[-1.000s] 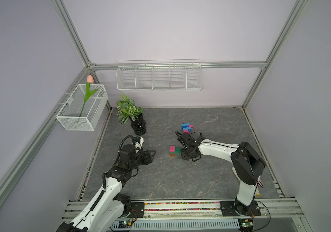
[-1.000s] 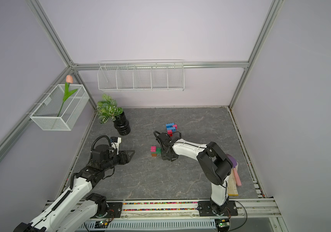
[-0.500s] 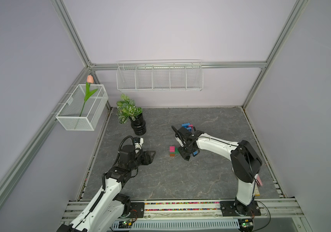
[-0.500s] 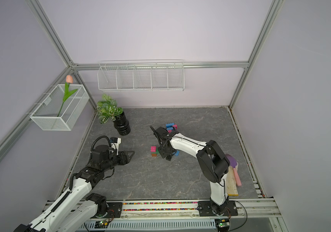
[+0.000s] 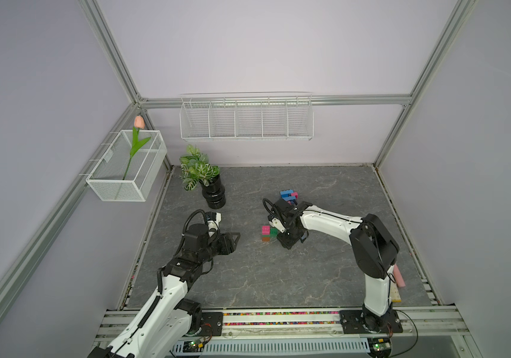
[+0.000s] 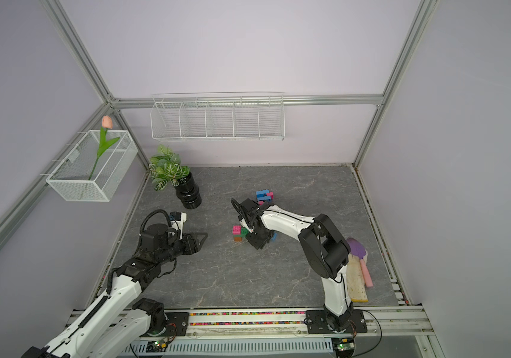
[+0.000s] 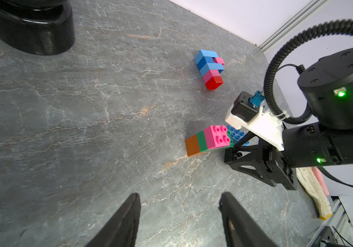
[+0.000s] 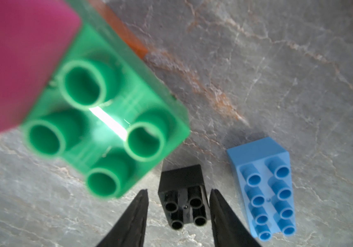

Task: Assemble the letter p with lego
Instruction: Pick up the lego brick from the center of the board.

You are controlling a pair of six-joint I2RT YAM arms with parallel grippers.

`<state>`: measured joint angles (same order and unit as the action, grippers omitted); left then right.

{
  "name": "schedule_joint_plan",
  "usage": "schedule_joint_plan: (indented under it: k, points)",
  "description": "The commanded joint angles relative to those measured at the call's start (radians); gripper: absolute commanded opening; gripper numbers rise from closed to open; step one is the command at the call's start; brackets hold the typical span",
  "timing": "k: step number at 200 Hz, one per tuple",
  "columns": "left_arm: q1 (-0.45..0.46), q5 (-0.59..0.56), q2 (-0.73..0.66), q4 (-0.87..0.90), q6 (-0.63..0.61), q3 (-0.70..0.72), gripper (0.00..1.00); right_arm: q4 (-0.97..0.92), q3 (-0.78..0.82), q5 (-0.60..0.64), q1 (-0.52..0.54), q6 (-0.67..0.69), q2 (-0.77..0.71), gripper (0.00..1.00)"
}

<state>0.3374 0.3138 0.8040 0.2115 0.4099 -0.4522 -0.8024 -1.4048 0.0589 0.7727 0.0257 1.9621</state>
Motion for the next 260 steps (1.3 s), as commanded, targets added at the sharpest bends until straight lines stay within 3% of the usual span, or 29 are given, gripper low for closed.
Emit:
schedule_joint_plan:
  k: [1, 102, 260]
  points:
    - [-0.003, -0.004, 0.0, 0.012, 0.006, 0.009, 0.62, -0.032, -0.008, 0.002, -0.007, 0.028, 0.012, 0.47]
    - [-0.004, -0.007, 0.009, 0.009, 0.003, 0.009, 0.62, -0.04, -0.006, 0.031, -0.007, 0.035, 0.022, 0.48]
    - [-0.003, -0.005, 0.015, 0.008, 0.004, 0.004, 0.62, -0.038, -0.007, 0.021, -0.007, 0.031, 0.028, 0.37]
